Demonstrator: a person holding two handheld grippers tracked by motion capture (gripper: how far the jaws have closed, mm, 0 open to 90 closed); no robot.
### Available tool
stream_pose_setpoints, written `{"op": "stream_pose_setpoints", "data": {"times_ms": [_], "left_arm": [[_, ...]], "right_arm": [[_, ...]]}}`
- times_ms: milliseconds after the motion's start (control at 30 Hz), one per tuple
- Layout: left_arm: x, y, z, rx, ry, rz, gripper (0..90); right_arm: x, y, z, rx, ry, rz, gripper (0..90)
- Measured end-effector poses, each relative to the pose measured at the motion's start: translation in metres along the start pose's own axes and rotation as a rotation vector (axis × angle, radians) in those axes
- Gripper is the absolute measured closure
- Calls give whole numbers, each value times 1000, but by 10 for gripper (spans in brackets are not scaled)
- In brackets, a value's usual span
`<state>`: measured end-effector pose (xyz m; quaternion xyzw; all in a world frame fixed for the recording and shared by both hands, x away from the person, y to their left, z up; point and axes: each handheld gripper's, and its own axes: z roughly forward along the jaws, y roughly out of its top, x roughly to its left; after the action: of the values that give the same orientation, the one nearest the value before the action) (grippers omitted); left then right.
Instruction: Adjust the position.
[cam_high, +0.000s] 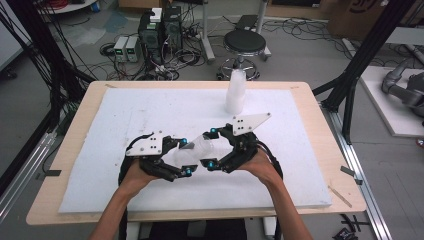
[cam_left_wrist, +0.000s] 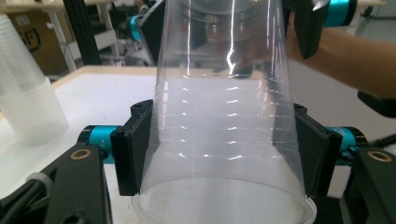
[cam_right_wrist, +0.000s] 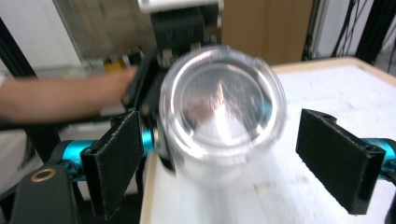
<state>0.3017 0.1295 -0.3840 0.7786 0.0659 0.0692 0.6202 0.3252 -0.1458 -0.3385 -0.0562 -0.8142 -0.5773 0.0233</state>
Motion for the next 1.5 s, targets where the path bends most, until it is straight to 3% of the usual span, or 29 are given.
{"op": "stream_pose_setpoints", "data": {"times_ms": [233, 533, 667, 800, 933, 1300, 1500], "left_arm": [[8, 23, -7, 280, -48, 3, 317], [12, 44, 15, 647, -143, -5, 317], [11, 47, 25, 739, -164, 5, 317], [11, 51, 31, 772, -161, 10, 317], [12, 53, 34, 780, -155, 4, 318], [10, 53, 39, 781, -165, 12, 317], [10, 53, 40, 772, -174, 14, 318]], "right_arm": [[10, 3, -5, 206, -63, -77, 149], [16, 9, 7, 505, -84, -154, 150], [17, 11, 12, 590, -74, -164, 151], [16, 11, 17, 653, -74, -167, 154], [14, 11, 20, 673, -72, -159, 158], [13, 13, 26, 663, -62, -161, 173], [15, 14, 30, 657, -53, -170, 228]]}}
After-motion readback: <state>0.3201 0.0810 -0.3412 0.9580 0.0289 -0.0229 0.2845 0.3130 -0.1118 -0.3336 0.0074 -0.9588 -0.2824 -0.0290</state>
